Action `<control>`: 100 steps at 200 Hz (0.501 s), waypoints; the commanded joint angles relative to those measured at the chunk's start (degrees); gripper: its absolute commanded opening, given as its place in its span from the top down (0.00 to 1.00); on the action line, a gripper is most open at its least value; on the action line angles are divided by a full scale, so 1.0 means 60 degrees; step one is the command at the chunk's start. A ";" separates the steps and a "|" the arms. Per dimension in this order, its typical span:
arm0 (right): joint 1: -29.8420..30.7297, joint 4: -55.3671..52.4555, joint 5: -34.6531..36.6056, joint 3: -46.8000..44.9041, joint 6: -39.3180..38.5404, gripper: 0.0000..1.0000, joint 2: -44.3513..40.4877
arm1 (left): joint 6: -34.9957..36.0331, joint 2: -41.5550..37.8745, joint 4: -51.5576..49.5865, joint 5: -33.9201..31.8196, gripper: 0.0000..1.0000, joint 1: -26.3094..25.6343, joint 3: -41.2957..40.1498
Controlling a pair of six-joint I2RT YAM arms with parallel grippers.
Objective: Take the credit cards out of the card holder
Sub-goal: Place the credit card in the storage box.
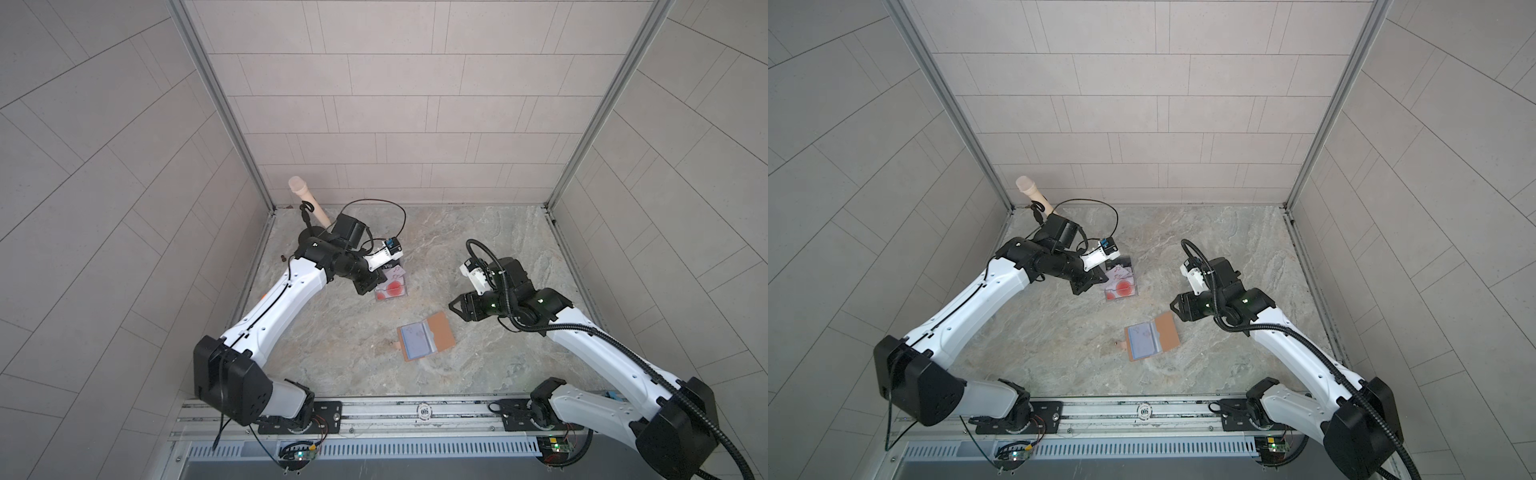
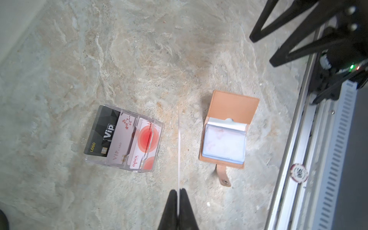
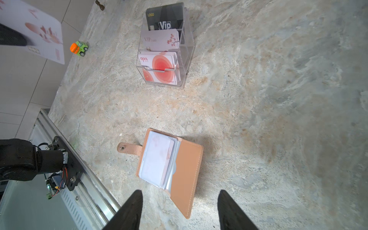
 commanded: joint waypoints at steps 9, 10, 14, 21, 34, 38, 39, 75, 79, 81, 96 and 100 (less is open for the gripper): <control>0.0011 -0.0222 0.0422 0.0201 -0.0197 0.37 -0.0130 | 0.3046 0.0896 -0.1307 -0.0061 1.00 0.0222 0.0880; 0.0004 -0.0222 0.0426 0.0199 -0.0197 0.37 -0.0132 | 0.3121 0.0934 -0.1340 -0.0056 1.00 0.0228 0.0919; 0.0009 -0.0233 0.0430 0.0201 -0.0191 0.37 -0.0141 | 0.3384 0.1101 -0.1551 -0.0065 1.00 0.0232 0.1061; 0.0004 -0.0233 0.0444 0.0189 -0.0198 0.37 -0.0161 | 0.3739 0.1370 -0.1769 -0.0078 1.00 0.0227 0.1263; 0.0004 -0.0221 0.0486 0.0158 -0.0170 0.37 -0.0208 | 0.4113 0.1825 -0.2019 -0.0104 1.00 0.0224 0.1614; 0.0010 -0.0222 0.0499 0.0144 -0.0168 0.37 -0.0217 | 0.4216 0.1957 -0.2063 -0.0099 1.00 0.0227 0.1693; 0.0010 -0.0222 0.0501 0.0141 -0.0175 0.37 -0.0212 | 0.4248 0.1984 -0.2084 -0.0105 1.00 0.0230 0.1720; 0.0000 -0.0192 0.0554 0.0086 -0.0156 0.37 -0.0193 | 0.4803 0.2966 -0.2166 -0.0435 1.00 0.0274 0.2290; 0.0001 -0.0192 0.0557 0.0084 -0.0153 0.37 -0.0193 | 0.4820 0.3058 -0.2144 -0.0492 1.00 0.0277 0.2336; 0.0001 -0.0192 0.0561 0.0088 -0.0153 0.37 -0.0182 | 0.4829 0.3112 -0.2137 -0.0521 1.00 0.0281 0.2364; 0.0010 -0.0192 0.0581 0.0087 -0.0167 0.37 -0.0163 | 0.4880 0.3417 -0.1990 -0.0731 1.00 0.0328 0.2538; 0.0000 -0.0190 0.0590 0.0076 -0.0160 0.37 -0.0157 | 0.4880 0.3475 -0.1905 -0.0781 1.00 0.0339 0.2553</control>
